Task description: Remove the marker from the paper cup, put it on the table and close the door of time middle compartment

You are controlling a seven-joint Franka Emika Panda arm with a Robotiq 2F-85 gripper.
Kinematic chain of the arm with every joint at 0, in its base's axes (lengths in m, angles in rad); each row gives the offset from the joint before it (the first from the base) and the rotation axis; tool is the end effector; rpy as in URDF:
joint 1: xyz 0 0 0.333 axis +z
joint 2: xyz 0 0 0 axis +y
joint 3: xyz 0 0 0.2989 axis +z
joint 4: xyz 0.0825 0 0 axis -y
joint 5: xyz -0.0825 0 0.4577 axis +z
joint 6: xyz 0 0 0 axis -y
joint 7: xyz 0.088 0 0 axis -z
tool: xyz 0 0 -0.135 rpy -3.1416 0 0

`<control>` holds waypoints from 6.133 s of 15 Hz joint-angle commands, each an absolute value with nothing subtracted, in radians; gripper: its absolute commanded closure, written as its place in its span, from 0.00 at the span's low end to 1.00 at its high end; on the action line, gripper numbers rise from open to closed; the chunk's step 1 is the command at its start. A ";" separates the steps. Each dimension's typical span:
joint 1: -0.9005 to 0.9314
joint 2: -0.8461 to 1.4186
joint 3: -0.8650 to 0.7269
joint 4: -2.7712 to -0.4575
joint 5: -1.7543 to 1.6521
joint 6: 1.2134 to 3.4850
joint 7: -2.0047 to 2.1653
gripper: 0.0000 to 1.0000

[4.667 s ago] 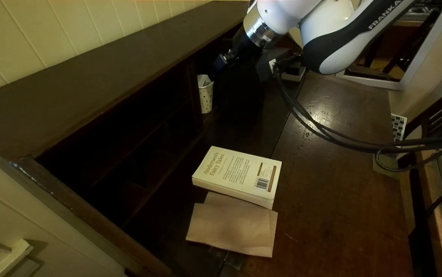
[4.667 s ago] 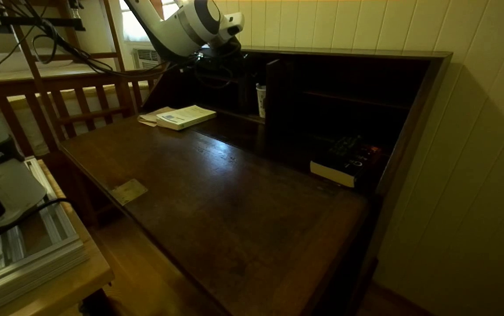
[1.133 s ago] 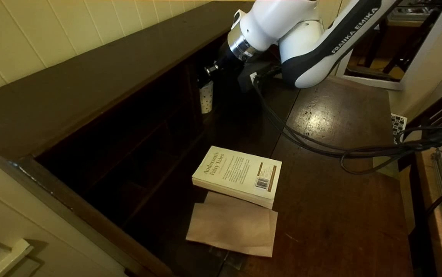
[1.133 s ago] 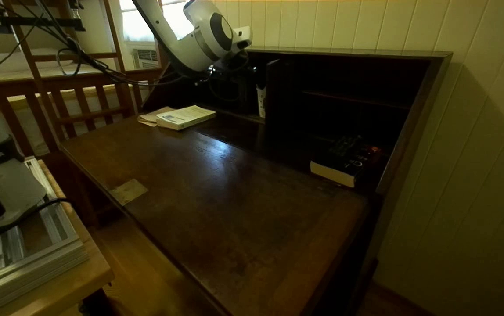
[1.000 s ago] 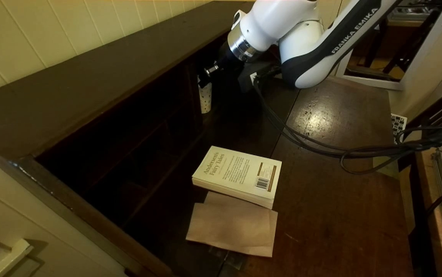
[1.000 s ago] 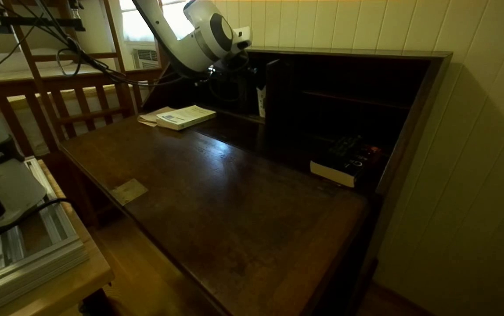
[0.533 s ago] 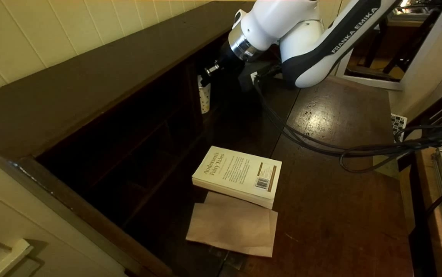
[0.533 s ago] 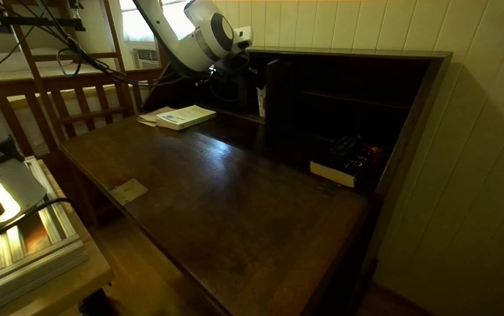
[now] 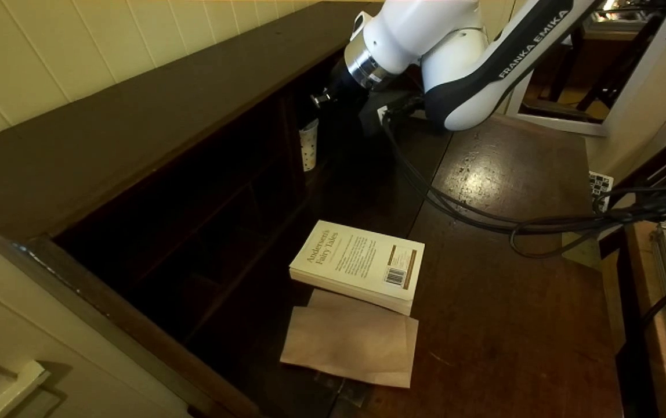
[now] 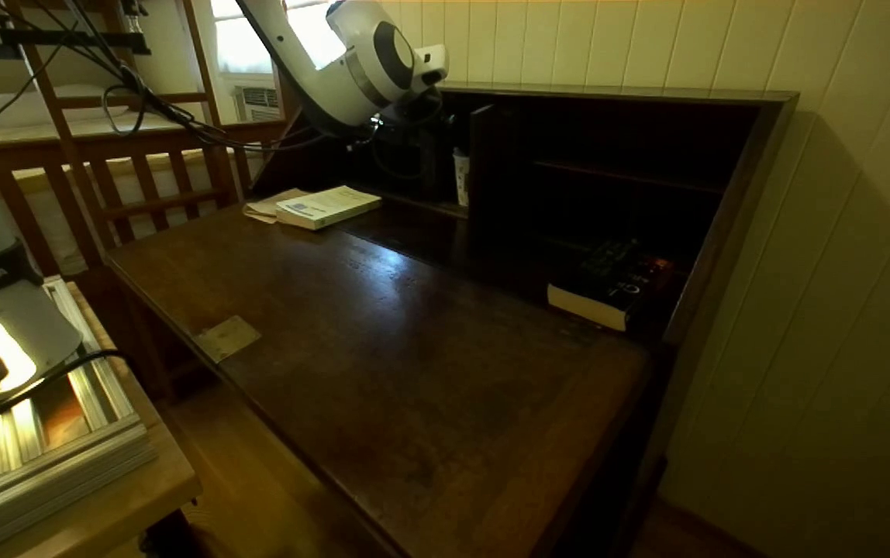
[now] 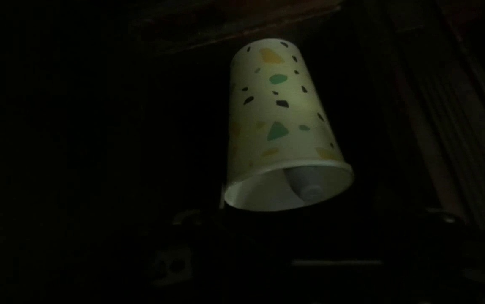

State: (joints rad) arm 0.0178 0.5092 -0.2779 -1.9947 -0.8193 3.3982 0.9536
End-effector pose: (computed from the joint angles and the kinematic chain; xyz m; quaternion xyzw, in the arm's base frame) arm 0.6867 -0.0866 0.1975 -0.9104 0.1082 -0.3993 0.0089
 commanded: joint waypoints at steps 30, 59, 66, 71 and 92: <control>-0.141 0.473 0.013 -2.056 -0.216 3.401 0.329 0.95; 0.383 0.354 -0.494 -2.270 -0.108 3.617 0.076 0.95; 0.511 0.343 -0.605 -2.313 -0.089 3.645 -0.045 0.95; 0.612 0.358 -0.703 -2.329 -0.052 3.695 -0.118 0.95; 1.105 0.340 -1.134 -2.468 0.060 3.660 -0.349 0.95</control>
State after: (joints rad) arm 1.0125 0.3714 -1.0624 -2.4272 0.0147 3.6833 -0.2825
